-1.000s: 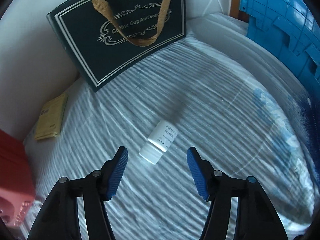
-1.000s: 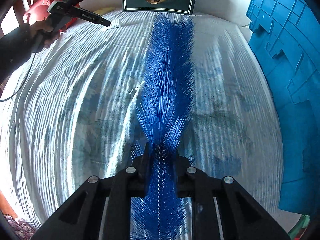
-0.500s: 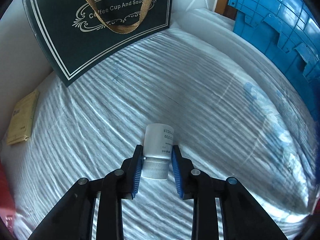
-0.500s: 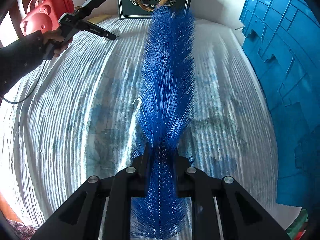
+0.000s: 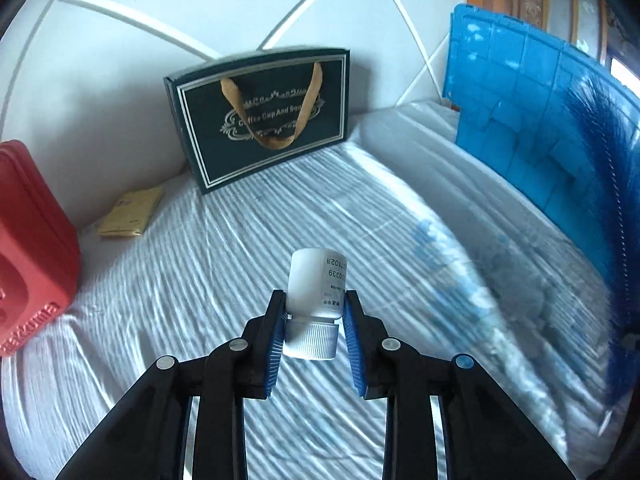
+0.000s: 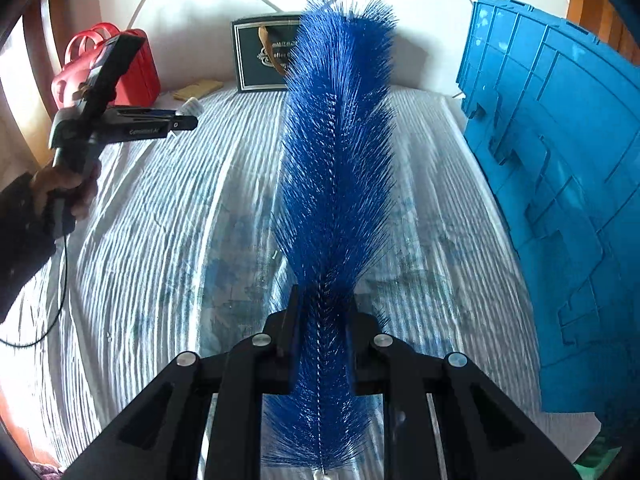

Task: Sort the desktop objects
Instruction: 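Grasp small white bottle with left tool while right tool grasps blue feather duster, then carry white bottle into blue bin with left tool while right tool drops feather duster in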

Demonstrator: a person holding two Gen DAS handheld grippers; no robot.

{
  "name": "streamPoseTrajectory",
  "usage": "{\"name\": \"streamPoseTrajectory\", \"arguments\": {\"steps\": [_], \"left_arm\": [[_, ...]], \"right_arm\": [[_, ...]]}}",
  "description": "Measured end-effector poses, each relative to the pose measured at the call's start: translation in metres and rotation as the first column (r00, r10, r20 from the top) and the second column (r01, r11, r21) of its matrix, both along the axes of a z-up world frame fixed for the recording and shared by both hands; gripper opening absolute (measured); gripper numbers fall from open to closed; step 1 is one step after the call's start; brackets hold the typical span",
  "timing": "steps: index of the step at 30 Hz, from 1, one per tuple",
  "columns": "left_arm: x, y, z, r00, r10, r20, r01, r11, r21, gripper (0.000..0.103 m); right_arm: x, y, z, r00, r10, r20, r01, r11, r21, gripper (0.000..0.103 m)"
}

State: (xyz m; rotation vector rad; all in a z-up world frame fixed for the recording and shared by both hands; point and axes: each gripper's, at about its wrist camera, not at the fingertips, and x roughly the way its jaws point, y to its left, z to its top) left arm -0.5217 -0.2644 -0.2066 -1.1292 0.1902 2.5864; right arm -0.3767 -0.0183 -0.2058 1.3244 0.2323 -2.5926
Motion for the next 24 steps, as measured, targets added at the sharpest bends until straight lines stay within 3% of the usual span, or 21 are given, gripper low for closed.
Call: {"name": "streamPoseTrajectory", "arguments": {"steps": [5,13,19,24], "left_arm": [[0.049,0.025,0.063,0.998,0.002,-0.056,0.0,1.0,0.025,0.027],[0.111,0.104,0.13,0.988,-0.076,-0.136,0.088,0.992,0.085,0.027],[0.139,0.17,0.192,0.968,-0.11,-0.226,0.139,0.983,0.116,0.027],[0.161,0.244,0.247,0.942,-0.12,-0.312,0.171,0.975,0.139,0.027]], "right_arm": [[0.023,0.007,0.039,0.996,-0.004,-0.085,0.0,0.999,-0.045,0.017],[0.056,0.029,0.115,0.974,-0.009,-0.228,-0.004,0.998,-0.058,0.017],[0.078,0.092,0.18,0.943,-0.048,-0.33,0.008,0.993,-0.12,0.017],[0.1,0.176,0.25,0.909,-0.046,-0.414,-0.027,0.985,-0.168,0.017]]}}
